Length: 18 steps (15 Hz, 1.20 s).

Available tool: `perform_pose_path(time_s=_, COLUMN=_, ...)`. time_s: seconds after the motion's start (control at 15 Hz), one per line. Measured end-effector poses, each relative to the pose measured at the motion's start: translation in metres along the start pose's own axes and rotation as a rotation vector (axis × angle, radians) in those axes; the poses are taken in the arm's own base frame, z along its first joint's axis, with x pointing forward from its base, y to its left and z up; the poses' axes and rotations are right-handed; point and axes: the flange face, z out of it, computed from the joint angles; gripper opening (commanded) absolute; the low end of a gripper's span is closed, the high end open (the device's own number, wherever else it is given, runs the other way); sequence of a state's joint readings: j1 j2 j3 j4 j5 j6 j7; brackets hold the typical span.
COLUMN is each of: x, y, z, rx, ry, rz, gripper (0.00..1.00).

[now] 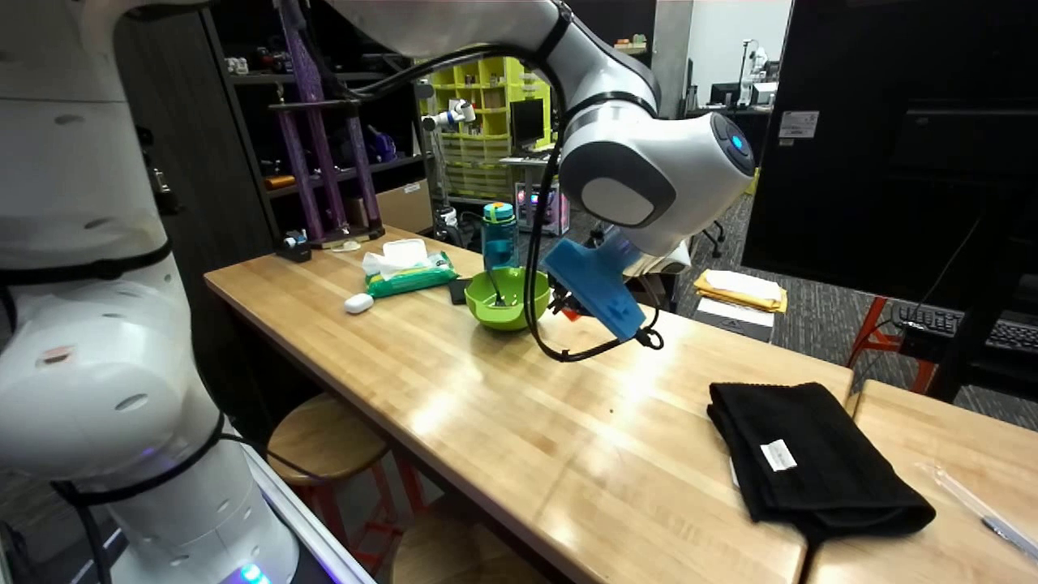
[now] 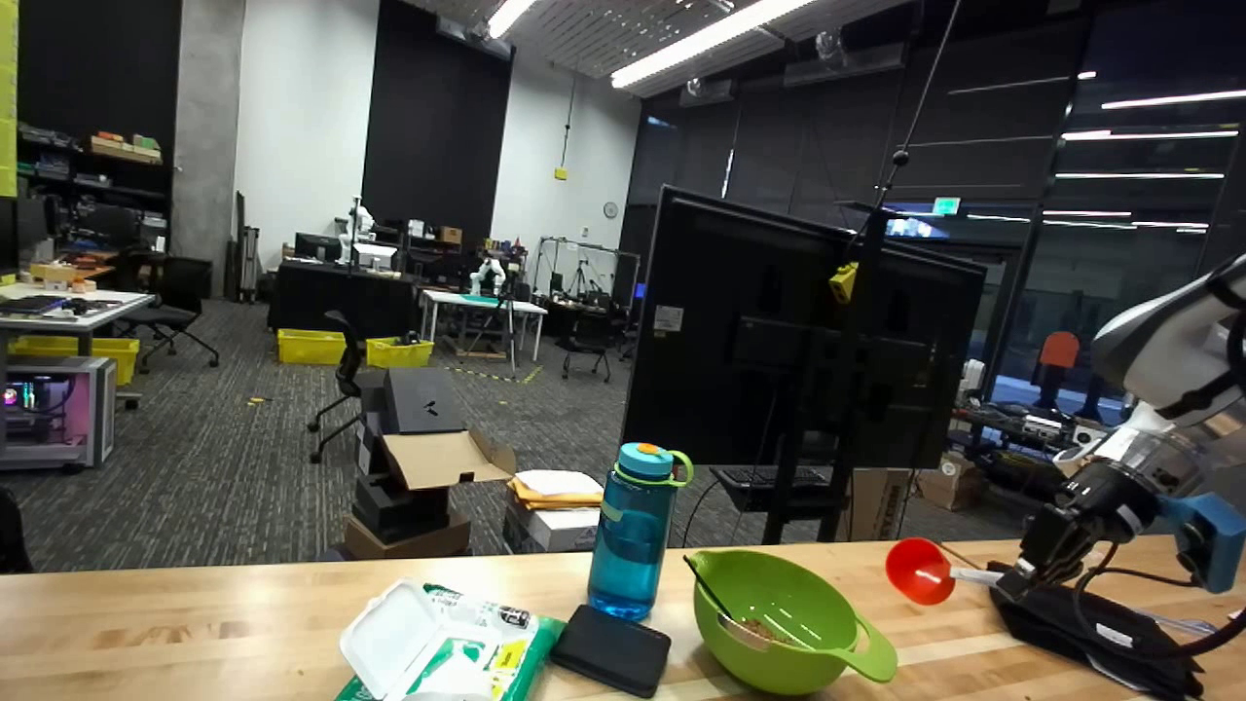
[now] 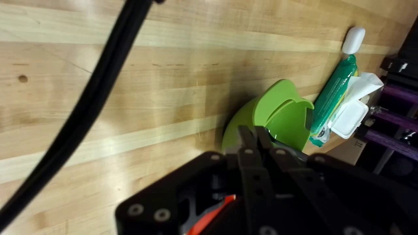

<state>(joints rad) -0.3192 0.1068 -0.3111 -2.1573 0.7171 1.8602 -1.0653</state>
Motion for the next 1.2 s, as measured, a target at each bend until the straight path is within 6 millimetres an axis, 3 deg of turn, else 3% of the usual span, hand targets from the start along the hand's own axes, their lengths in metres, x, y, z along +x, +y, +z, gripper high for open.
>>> perform_pose_path(time_s=0.67, x=-0.028, y=0.049, z=0.032, rx=0.169, ry=-0.06, rz=0.033, gripper=0.01)
perform_pose_path(time_s=1.2, x=-0.033, y=0.078, z=0.048, rx=0.228, ry=-0.096, rz=0.044, gripper=0.01)
